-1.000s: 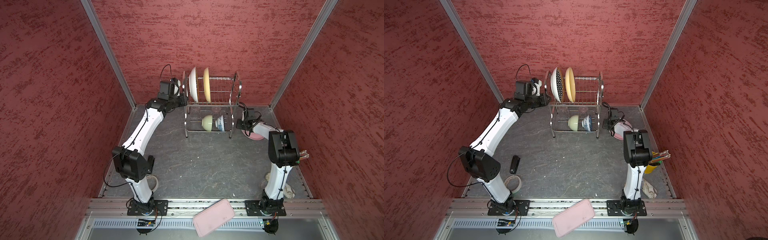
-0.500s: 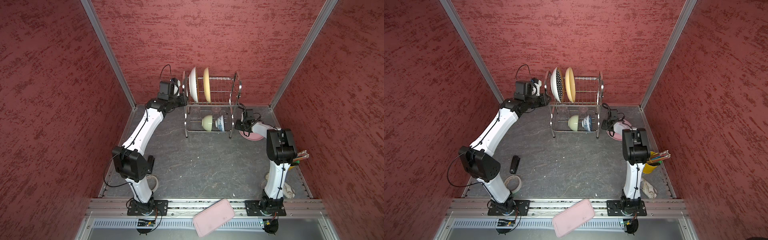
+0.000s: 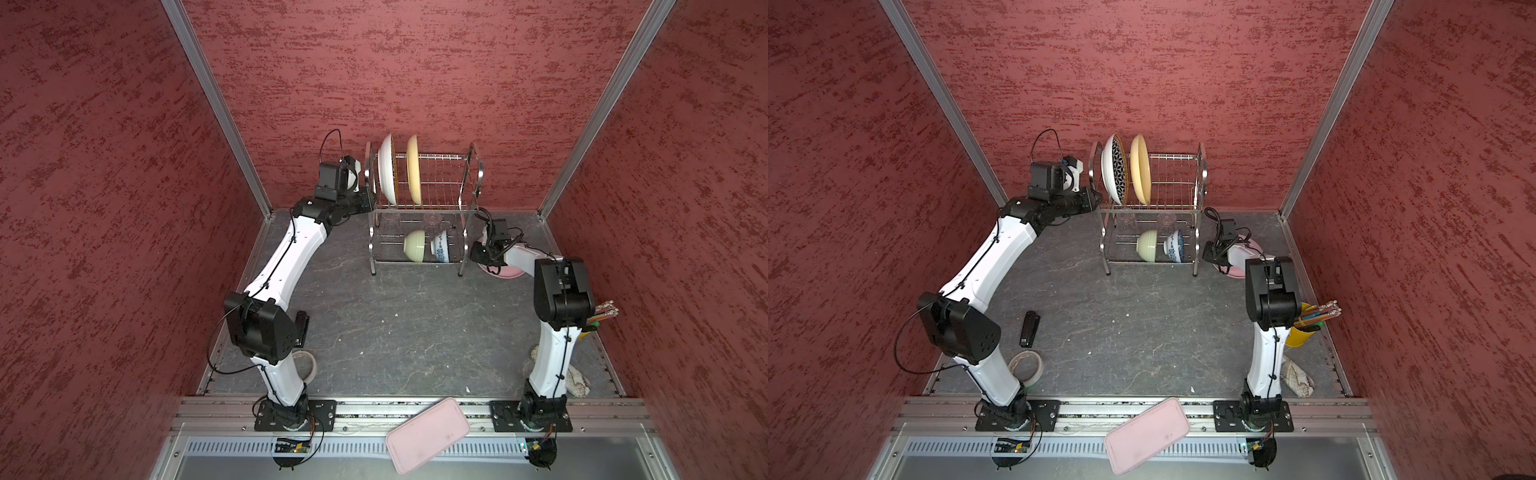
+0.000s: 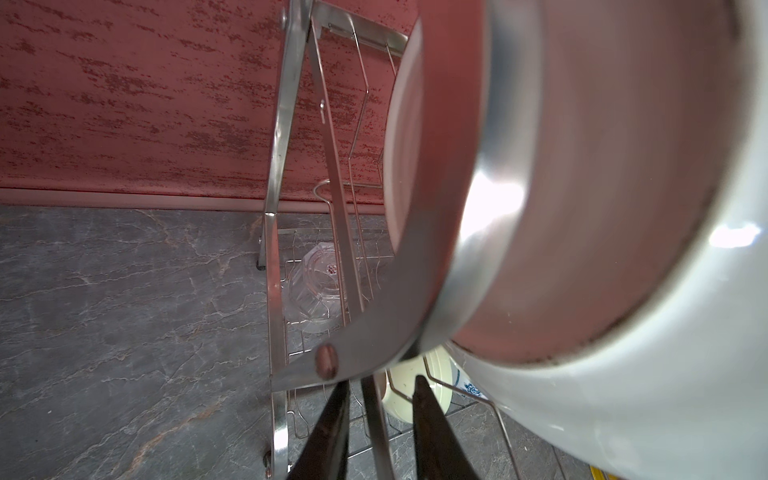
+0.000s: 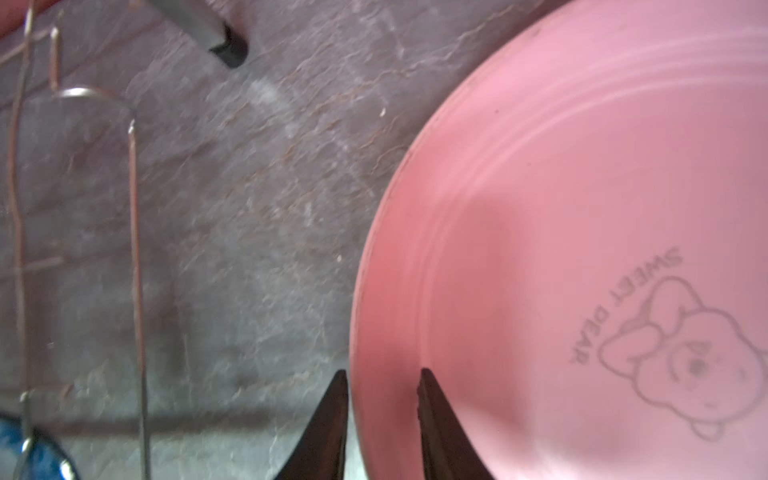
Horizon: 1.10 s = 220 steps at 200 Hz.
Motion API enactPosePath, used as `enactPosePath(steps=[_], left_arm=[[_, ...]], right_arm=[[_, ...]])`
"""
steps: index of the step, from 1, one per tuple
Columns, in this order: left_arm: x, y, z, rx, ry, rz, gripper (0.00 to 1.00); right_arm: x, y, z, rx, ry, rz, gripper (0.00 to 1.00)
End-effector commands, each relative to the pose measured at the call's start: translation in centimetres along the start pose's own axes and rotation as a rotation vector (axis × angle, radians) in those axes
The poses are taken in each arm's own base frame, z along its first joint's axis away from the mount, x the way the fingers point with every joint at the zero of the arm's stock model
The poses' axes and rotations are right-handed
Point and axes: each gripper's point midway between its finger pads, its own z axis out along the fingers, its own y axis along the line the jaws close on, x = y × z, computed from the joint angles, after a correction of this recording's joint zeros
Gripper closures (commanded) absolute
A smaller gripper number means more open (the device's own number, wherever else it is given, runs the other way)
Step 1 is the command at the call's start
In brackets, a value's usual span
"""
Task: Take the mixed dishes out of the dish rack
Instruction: 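Lower the pink plate onto the table and open the right gripper, then raise the right gripper back to the rack and close on the yellow plate rim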
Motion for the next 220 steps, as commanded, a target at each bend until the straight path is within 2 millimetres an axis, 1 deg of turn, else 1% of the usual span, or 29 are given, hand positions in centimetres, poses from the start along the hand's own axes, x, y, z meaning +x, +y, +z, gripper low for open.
enactPosePath(steps=[1, 39, 75, 90, 110, 115, 118, 120, 123, 134, 147, 176, 195, 207, 220], left_arm=[[2.0, 2.1, 0.8, -0.054, 0.064, -0.007, 0.73], [2.0, 2.4, 0.7, -0.053, 0.066, -0.015, 0.73], [2.0, 2.5, 0.7, -0.052, 0.068, -0.021, 0.73], [2.1, 2.6, 0.7, -0.053, 0.072, -0.022, 0.73], [2.2, 2.8, 0.8, -0.056, 0.073, -0.026, 0.73], [2.2, 2.8, 0.8, -0.055, 0.075, -0.027, 0.73], [2.2, 2.8, 0.8, -0.053, 0.073, -0.027, 0.73], [2.2, 2.8, 0.8, -0.053, 0.073, -0.028, 0.73], [2.3, 2.8, 0.8, -0.053, 0.075, -0.03, 0.73], [2.3, 2.8, 0.9, -0.05, 0.075, -0.033, 0.73], [2.3, 2.8, 0.9, -0.046, 0.076, -0.037, 0.73], [2.2, 2.6, 0.8, -0.034, 0.076, -0.041, 0.73], [2.0, 2.4, 0.7, -0.029, 0.071, -0.04, 0.73], [1.9, 2.5, 0.6, -0.031, 0.066, -0.041, 0.73], [1.9, 2.5, 0.6, -0.032, 0.063, -0.042, 0.73]], right_arm=[[-1.5, 1.5, -3.2, -0.053, -0.048, 0.004, 0.61], [-3.0, 2.7, -6.9, -0.092, -0.12, 0.006, 0.56], [-3.4, 2.3, -10.4, -0.051, -0.169, 0.011, 0.55], [-3.7, 1.7, -13.0, -0.018, -0.232, 0.003, 0.55], [-4.3, 0.8, -16.9, 0.034, -0.328, -0.001, 0.54], [-4.5, 0.7, -18.3, 0.043, -0.362, -0.001, 0.54], [-4.5, 0.6, -18.7, 0.05, -0.371, -0.001, 0.53], [-4.6, 0.6, -19.7, 0.048, -0.392, 0.0, 0.53], [-4.8, 0.5, -20.5, 0.053, -0.413, -0.001, 0.53], [-5.1, 0.3, -22.9, 0.068, -0.469, 0.001, 0.53], [-5.3, 0.1, -25.2, 0.084, -0.513, 0.002, 0.55], [-5.4, 0.1, -29.9, 0.086, -0.598, 0.005, 0.55], [-5.7, 1.1, -32.8, 0.037, -0.64, -0.004, 0.56], [-5.9, 2.2, -34.5, -0.02, -0.661, -0.009, 0.55], [-6.0, 3.9, -36.3, -0.112, -0.679, -0.018, 0.55]])
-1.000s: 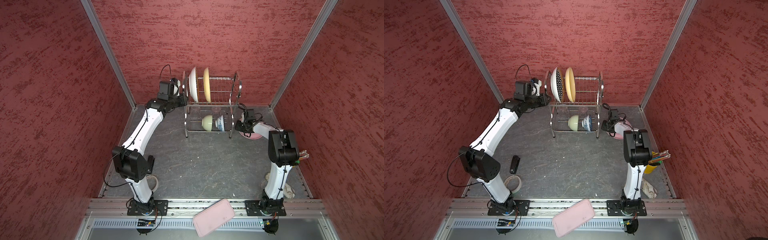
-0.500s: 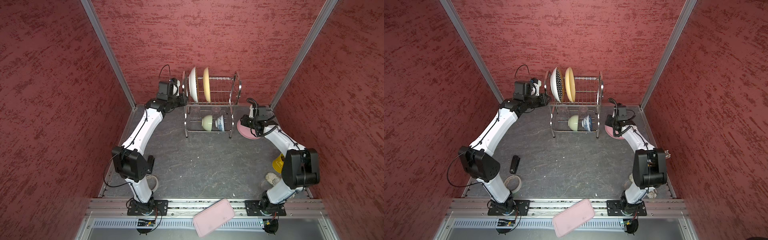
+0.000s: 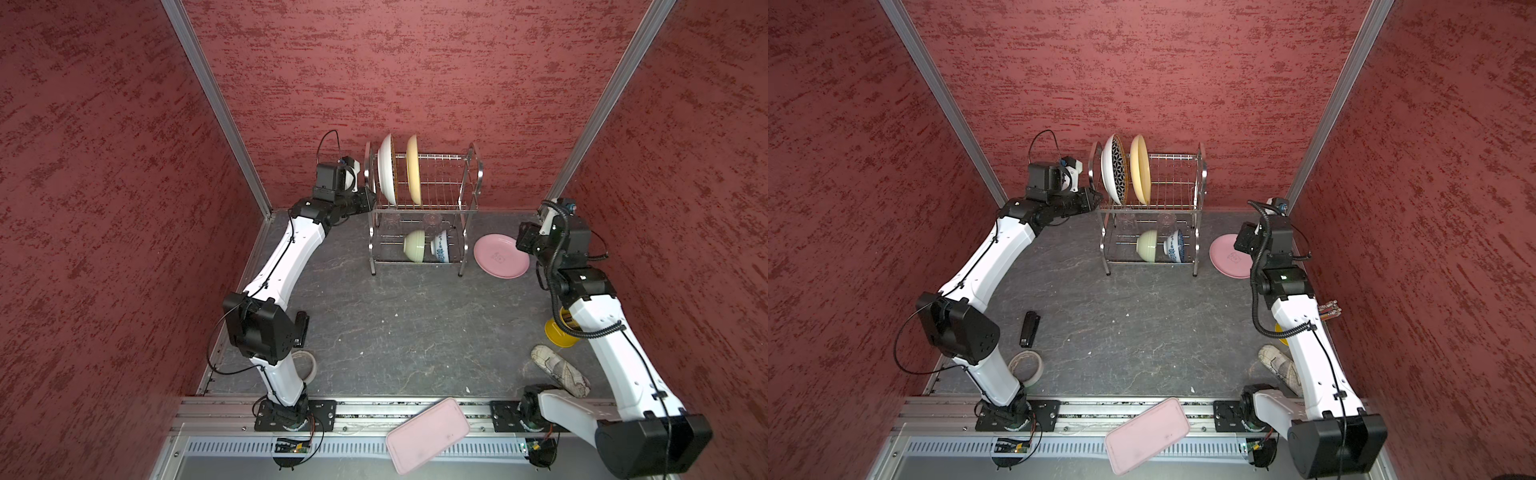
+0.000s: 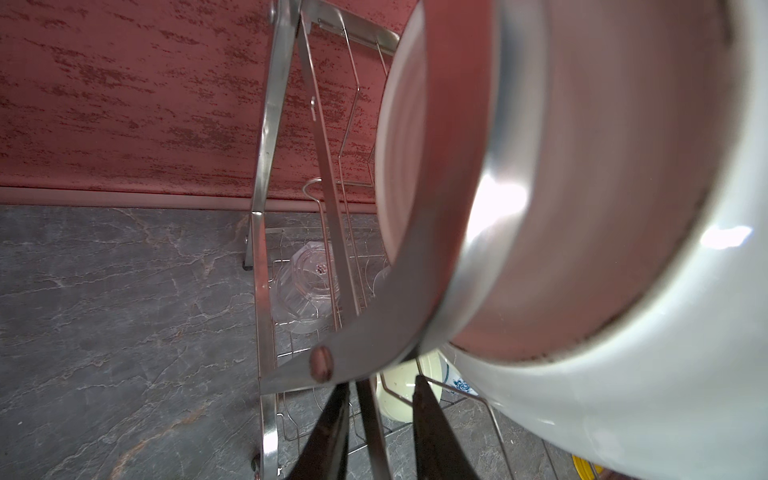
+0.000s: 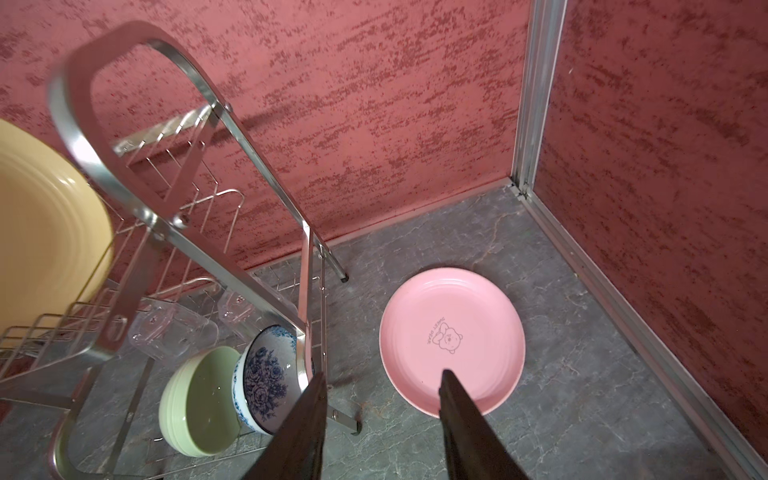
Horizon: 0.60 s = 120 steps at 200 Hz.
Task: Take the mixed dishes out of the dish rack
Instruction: 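Raise the right gripper back to the rack and close on the yellow plate rim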
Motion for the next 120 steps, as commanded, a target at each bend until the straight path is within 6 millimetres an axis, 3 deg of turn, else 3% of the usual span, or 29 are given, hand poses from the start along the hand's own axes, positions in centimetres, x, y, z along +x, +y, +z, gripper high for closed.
enactPosePath(steps=[1, 58, 120], left_arm=[[1.8, 2.5, 0.4, -0.073, 0.059, -0.025, 0.73], [2.2, 2.6, 0.6, -0.075, 0.069, -0.028, 0.73], [2.4, 2.8, 1.0, -0.079, 0.079, -0.029, 0.73]], right_arm=[[-2.4, 2.2, -2.6, -0.105, -0.035, 0.025, 0.55], [-5.0, 9.7, -6.9, -0.4, -0.083, 0.035, 0.55], [-3.2, 20.5, -8.3, -0.572, -0.038, -0.121, 0.55]])
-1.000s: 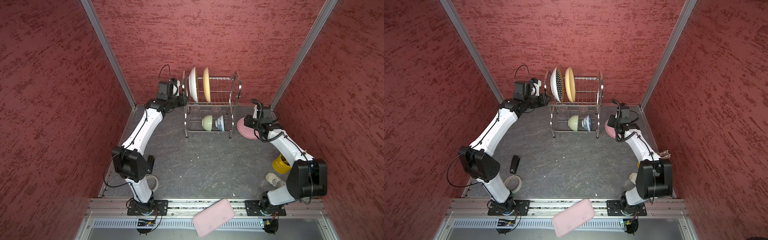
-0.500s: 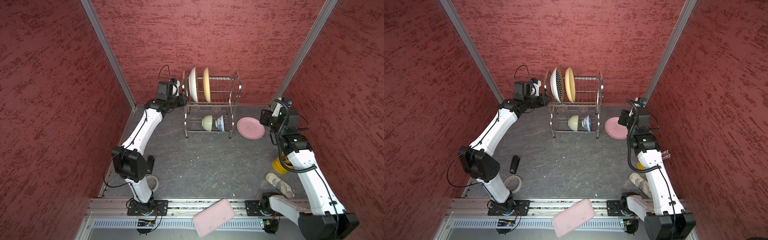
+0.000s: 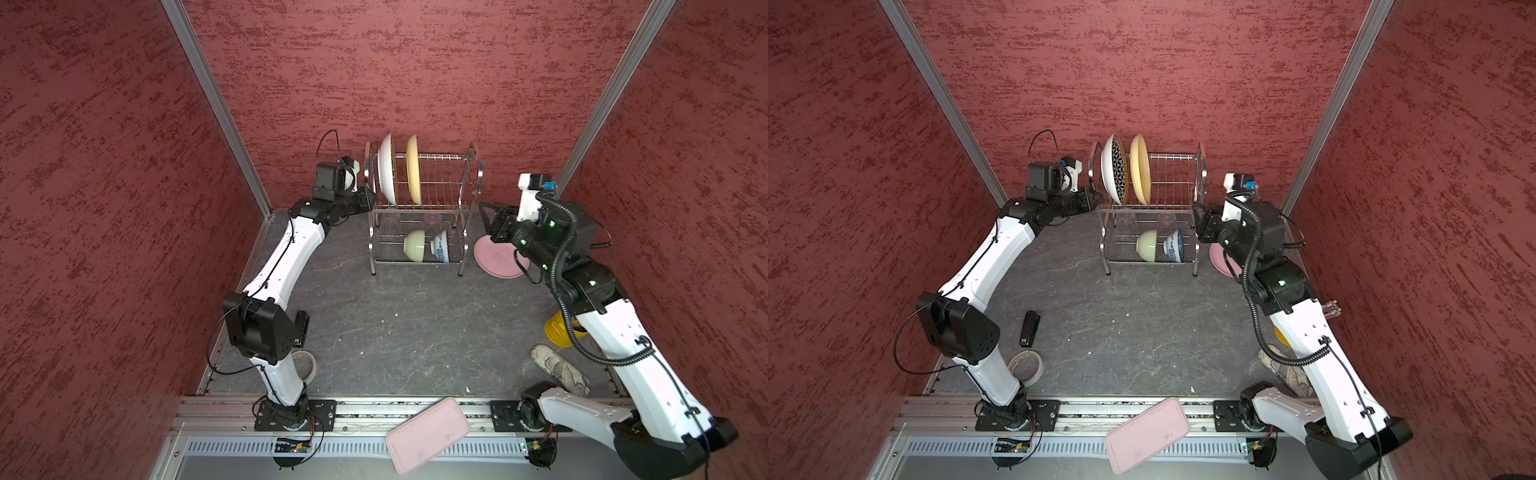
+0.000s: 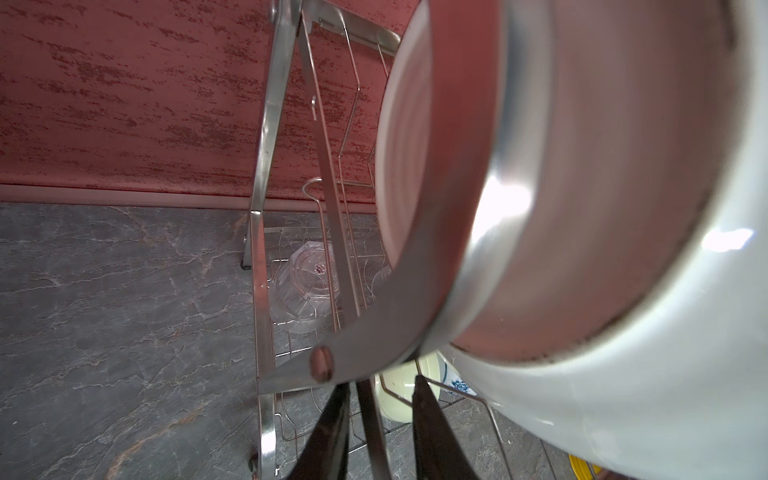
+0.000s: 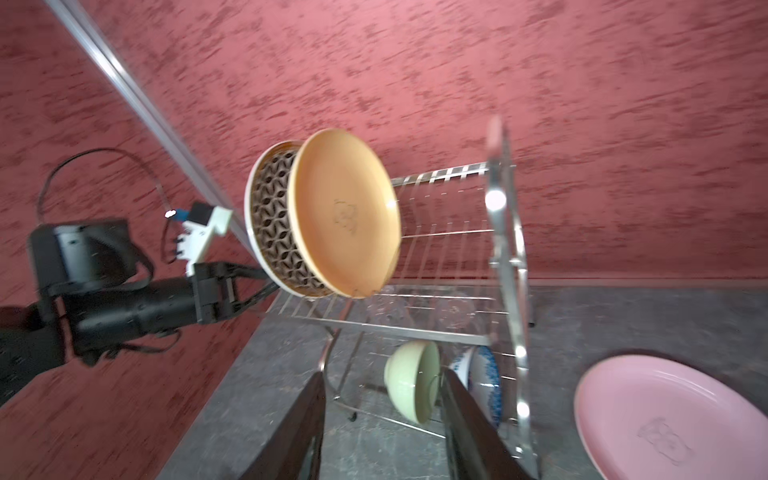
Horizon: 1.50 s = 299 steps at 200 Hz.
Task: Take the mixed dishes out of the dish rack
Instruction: 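Raise the right gripper back to the rack and close on the yellow plate rim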
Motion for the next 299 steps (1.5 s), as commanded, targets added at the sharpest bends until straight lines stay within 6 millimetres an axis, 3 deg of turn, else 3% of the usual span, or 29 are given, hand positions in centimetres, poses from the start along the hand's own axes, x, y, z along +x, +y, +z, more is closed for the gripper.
enactPosePath(steps=[1, 24, 68, 89, 104, 143, 192, 248, 299], left_arm=[[2.4, 2.9, 1.1, -0.082, 0.079, -0.022, 0.73], [2.4, 2.9, 1.2, -0.082, 0.084, -0.025, 0.73], [2.3, 2.8, 1.0, -0.086, 0.084, -0.021, 0.73], [2.4, 2.8, 1.2, -0.087, 0.089, -0.023, 0.73], [2.5, 2.8, 1.1, -0.087, 0.091, -0.024, 0.73], [2.3, 2.3, 0.8, -0.075, 0.086, -0.019, 0.73], [2.2, 1.7, 0.3, -0.064, 0.085, -0.017, 0.73], [2.5, 1.6, 0.4, -0.062, 0.09, -0.007, 0.73], [2.6, 1.7, 0.5, -0.062, 0.092, -0.011, 0.73]], right_arm=[[-0.3, 2.6, 1.3, -0.02, 0.002, -0.057, 0.55], [0.3, 4.8, 2.6, -0.057, 0.016, -0.093, 0.54], [1.4, 6.3, 6.0, -0.081, 0.057, -0.127, 0.53], [0.5, 6.3, 6.9, -0.052, 0.047, -0.144, 0.54], [0.9, 5.9, 8.6, -0.022, 0.064, -0.168, 0.53], [-0.1, 6.0, 11.3, 0.014, 0.076, -0.207, 0.64], [-0.4, 5.8, 14.6, 0.024, 0.093, -0.228, 0.63], [-1.3, 4.3, 16.5, 0.014, 0.093, -0.178, 0.65], [-1.7, 4.3, 17.6, -0.05, 0.101, -0.155, 0.71]])
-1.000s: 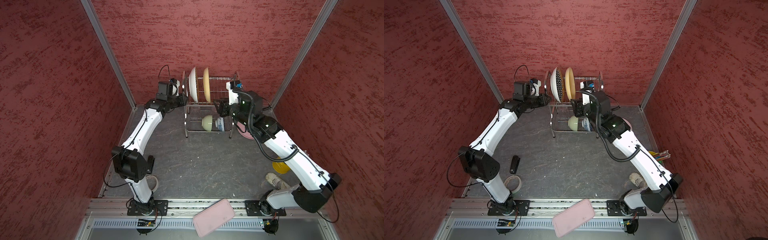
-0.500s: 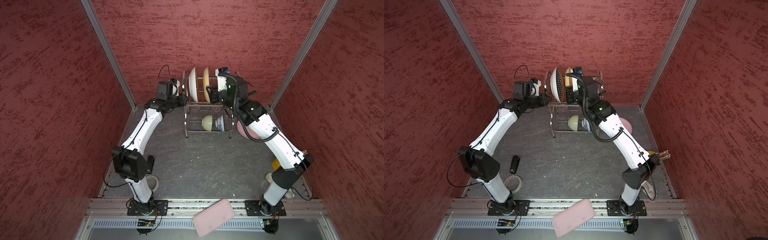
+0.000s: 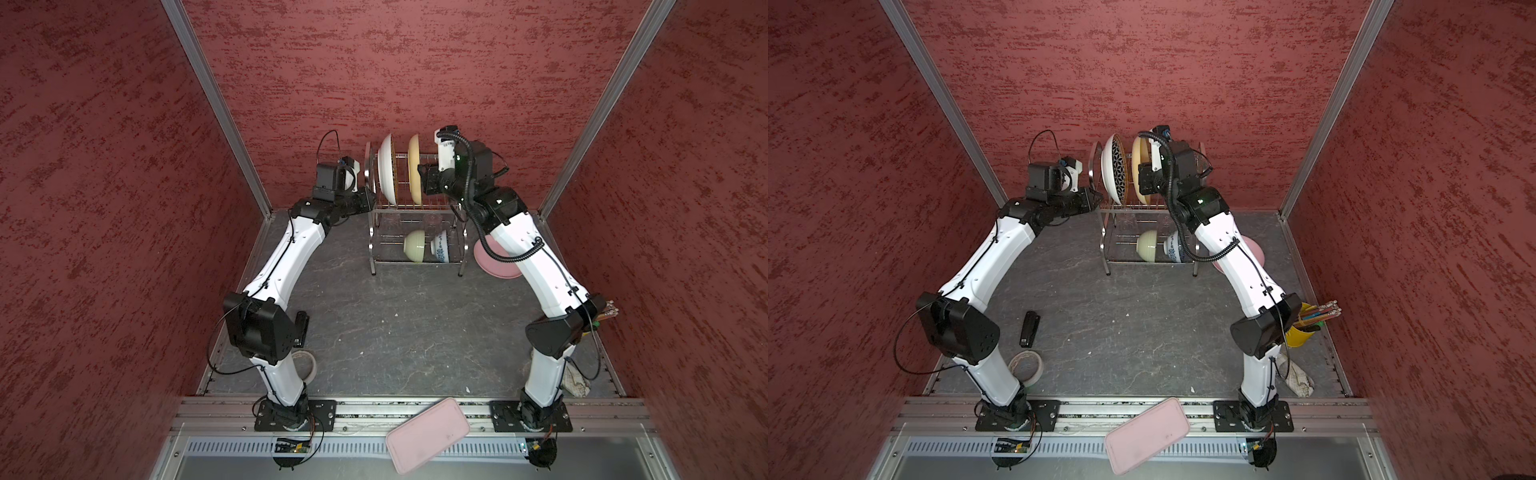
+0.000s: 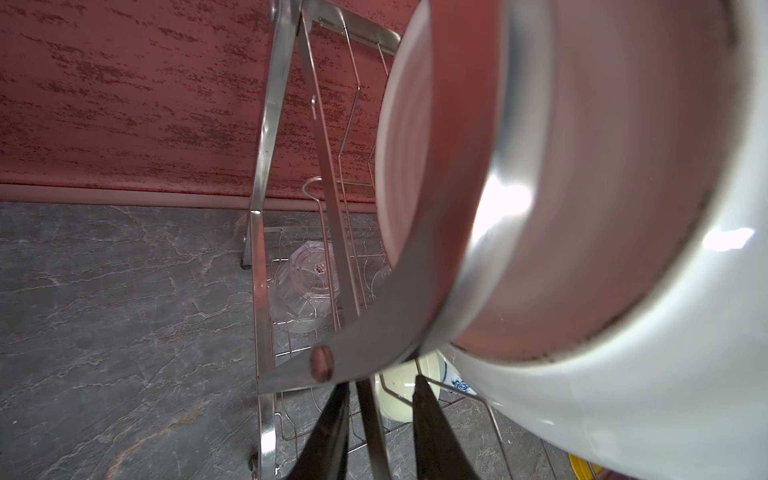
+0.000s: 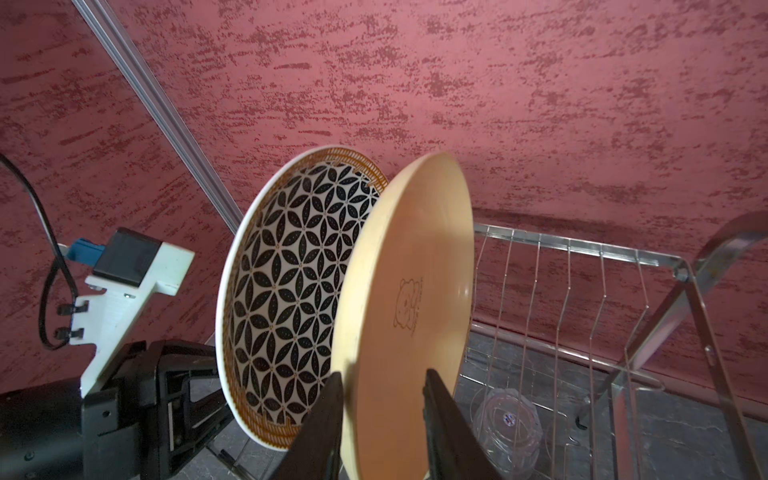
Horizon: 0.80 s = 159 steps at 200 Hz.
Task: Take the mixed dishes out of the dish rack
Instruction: 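Raise the right gripper back to the rack and close on the yellow plate rim, then tilt the yellow bear plate outward and lift it with the right gripper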
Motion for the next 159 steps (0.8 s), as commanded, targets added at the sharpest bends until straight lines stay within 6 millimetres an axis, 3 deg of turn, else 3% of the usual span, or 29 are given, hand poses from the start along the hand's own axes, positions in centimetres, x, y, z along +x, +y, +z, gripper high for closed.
enactPosePath(steps=[1, 70, 159], left_arm=[[2.5, 1.7, 0.4, -0.061, 0.087, -0.011, 0.73], [2.5, 1.5, 0.2, -0.059, 0.084, -0.008, 0.72], [2.5, 1.5, -0.1, -0.066, 0.079, -0.004, 0.72]], right_arm=[[-0.6, 0.6, 0.2, -0.058, -0.001, 0.016, 0.71], [0.2, 2.0, 1.3, -0.143, 0.016, 0.032, 0.72], [-2.1, 2.4, -1.5, -0.151, -0.031, 0.03, 0.7]])
